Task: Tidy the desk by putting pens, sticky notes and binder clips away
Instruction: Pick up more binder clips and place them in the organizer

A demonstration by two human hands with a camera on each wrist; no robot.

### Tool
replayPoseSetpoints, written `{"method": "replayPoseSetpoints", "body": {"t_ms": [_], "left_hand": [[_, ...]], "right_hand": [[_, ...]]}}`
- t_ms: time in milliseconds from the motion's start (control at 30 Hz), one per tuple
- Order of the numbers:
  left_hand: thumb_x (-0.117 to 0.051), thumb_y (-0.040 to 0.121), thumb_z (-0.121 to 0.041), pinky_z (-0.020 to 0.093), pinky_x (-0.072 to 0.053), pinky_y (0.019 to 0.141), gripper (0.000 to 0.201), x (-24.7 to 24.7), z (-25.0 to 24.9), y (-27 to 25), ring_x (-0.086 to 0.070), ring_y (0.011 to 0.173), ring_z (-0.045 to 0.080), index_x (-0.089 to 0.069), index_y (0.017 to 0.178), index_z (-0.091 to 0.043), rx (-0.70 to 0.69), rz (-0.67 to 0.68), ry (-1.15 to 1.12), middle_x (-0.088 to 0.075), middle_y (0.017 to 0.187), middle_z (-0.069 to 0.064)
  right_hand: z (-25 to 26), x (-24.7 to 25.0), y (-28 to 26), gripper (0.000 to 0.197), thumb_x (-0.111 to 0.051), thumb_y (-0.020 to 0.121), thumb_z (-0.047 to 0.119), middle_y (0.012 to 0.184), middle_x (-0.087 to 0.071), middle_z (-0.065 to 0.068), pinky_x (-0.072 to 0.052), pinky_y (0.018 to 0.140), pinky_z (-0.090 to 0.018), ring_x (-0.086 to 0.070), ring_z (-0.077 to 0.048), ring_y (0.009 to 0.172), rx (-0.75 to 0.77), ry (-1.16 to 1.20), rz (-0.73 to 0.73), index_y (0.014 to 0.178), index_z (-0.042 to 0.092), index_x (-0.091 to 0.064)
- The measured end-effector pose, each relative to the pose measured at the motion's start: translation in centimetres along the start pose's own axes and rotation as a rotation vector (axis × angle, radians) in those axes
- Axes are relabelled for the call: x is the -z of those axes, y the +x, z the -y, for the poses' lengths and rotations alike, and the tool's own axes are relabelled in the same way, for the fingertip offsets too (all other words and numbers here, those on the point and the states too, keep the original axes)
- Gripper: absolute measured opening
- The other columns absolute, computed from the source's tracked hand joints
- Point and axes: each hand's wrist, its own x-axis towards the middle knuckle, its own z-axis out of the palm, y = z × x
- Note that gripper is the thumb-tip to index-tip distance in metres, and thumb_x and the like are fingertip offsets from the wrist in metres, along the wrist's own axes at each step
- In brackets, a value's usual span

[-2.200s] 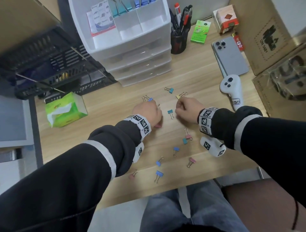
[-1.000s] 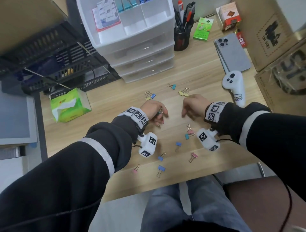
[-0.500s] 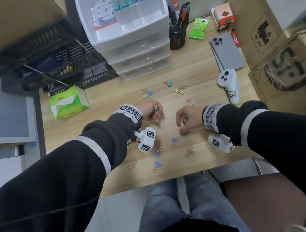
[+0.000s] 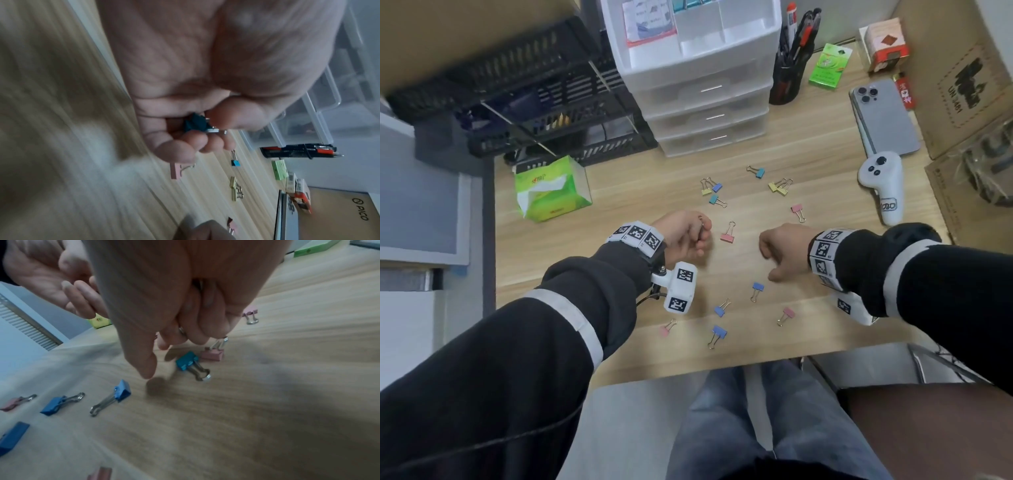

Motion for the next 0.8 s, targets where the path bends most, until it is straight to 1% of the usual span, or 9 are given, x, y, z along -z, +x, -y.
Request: {"method": "replayPoseSetpoints", "body": {"t_ms": [67, 100, 200, 300, 367, 567, 633, 733, 800], "left_hand": [[-0.034, 0.083, -0.002, 0.024, -0.036, 0.049, 0.017, 0.4, 0.0, -0.3, -0.036, 0.051, 0.016, -0.041, 0.073, -0.013, 0.000, 0.009, -0.026, -0.037, 0.065, 0.003], [-0.038, 0.087, -0.011, 0.026, -0.033, 0.051, 0.018, 0.6, 0.0, -0.3, -0.034, 0.051, 0.016, -0.040, 0.070, -0.015, 0.005, -0.004, -0.026, -0.035, 0.062, 0.001], [-0.044, 0.096, -0.032, 0.025, -0.026, 0.049, 0.040, 0.7, 0.1, 0.4, -0.028, 0.048, 0.016, -0.034, 0.059, -0.020, 0.019, -0.088, 0.006, -0.028, 0.054, -0.003], [-0.046, 0.097, -0.039, 0.022, -0.025, 0.046, 0.047, 0.5, 0.0, 1.1, -0.026, 0.045, 0.015, -0.032, 0.056, -0.021, 0.032, -0.129, 0.053, -0.025, 0.051, -0.004], [-0.047, 0.096, -0.040, 0.022, -0.026, 0.046, 0.048, 0.4, -0.2, 1.5, -0.027, 0.044, 0.016, -0.032, 0.055, -0.021, 0.036, -0.129, 0.071, -0.025, 0.050, -0.004], [-0.048, 0.100, -0.031, 0.023, -0.029, 0.045, 0.050, -0.3, -1.2, 2.7, -0.029, 0.044, 0.016, -0.032, 0.054, -0.020, 0.015, -0.192, 0.159, -0.028, 0.043, -0.006], [-0.047, 0.100, -0.027, 0.022, -0.028, 0.045, 0.046, -0.9, -1.8, 3.1, -0.031, 0.042, 0.016, -0.036, 0.057, -0.019, 0.011, -0.189, 0.173, -0.032, 0.042, -0.006], [-0.042, 0.101, -0.020, 0.020, -0.031, 0.043, 0.037, -1.9, -2.9, 3.7, -0.033, 0.041, 0.015, -0.043, 0.065, -0.015, -0.003, -0.192, 0.221, -0.036, 0.041, -0.005], [-0.042, 0.098, -0.013, 0.022, -0.035, 0.043, 0.028, -2.6, -4.0, 4.5, -0.036, 0.045, 0.019, -0.047, 0.070, -0.012, -0.055, -0.232, 0.326, -0.040, 0.049, 0.001]], "right_hand": [[-0.2, 0.2, 0.0, 0.041, -0.078, 0.057, 0.046, 0.077, -0.062, 0.010, -0.056, 0.065, -0.032, -0.062, -0.016, 0.071, -0.013, -0.049, 0.020, 0.082, 0.027, -0.052], [-0.3, 0.3, -0.1, 0.044, -0.079, 0.055, 0.049, 0.079, -0.061, 0.010, -0.054, 0.063, -0.030, -0.062, -0.017, 0.072, -0.024, -0.085, 0.034, 0.083, 0.027, -0.052], [-0.8, 0.3, -0.2, 0.050, -0.082, 0.056, 0.054, 0.080, -0.058, 0.009, -0.050, 0.061, -0.028, -0.061, -0.018, 0.074, -0.051, -0.152, 0.038, 0.084, 0.027, -0.051], [-1.0, 0.2, -0.5, 0.052, -0.082, 0.058, 0.056, 0.080, -0.059, 0.008, -0.049, 0.059, -0.029, -0.059, -0.016, 0.072, -0.072, -0.133, 0.014, 0.085, 0.027, -0.048], [-1.1, 0.4, -0.6, 0.052, -0.081, 0.060, 0.058, 0.081, -0.059, 0.007, -0.048, 0.058, -0.029, -0.058, -0.015, 0.072, -0.095, -0.125, -0.004, 0.086, 0.026, -0.050], [-1.4, 1.1, -0.7, 0.050, -0.079, 0.061, 0.061, 0.078, -0.064, 0.001, -0.056, 0.064, -0.031, -0.063, -0.020, 0.071, -0.186, -0.101, -0.020, 0.082, 0.020, -0.059], [-1.7, 1.2, -0.7, 0.046, -0.077, 0.066, 0.059, 0.079, -0.066, 0.000, -0.056, 0.064, -0.030, -0.065, -0.020, 0.072, -0.191, -0.093, -0.010, 0.082, 0.018, -0.062], [-2.1, 1.0, -0.7, 0.032, -0.073, 0.071, 0.049, 0.080, -0.066, 0.001, -0.058, 0.067, -0.031, -0.064, -0.019, 0.071, -0.167, -0.019, -0.008, 0.079, 0.021, -0.061], [-2.3, 1.1, -0.9, 0.025, -0.071, 0.073, 0.043, 0.078, -0.063, 0.003, -0.054, 0.064, -0.028, -0.062, -0.018, 0.072, -0.163, 0.115, -0.019, 0.078, 0.022, -0.060]]}}
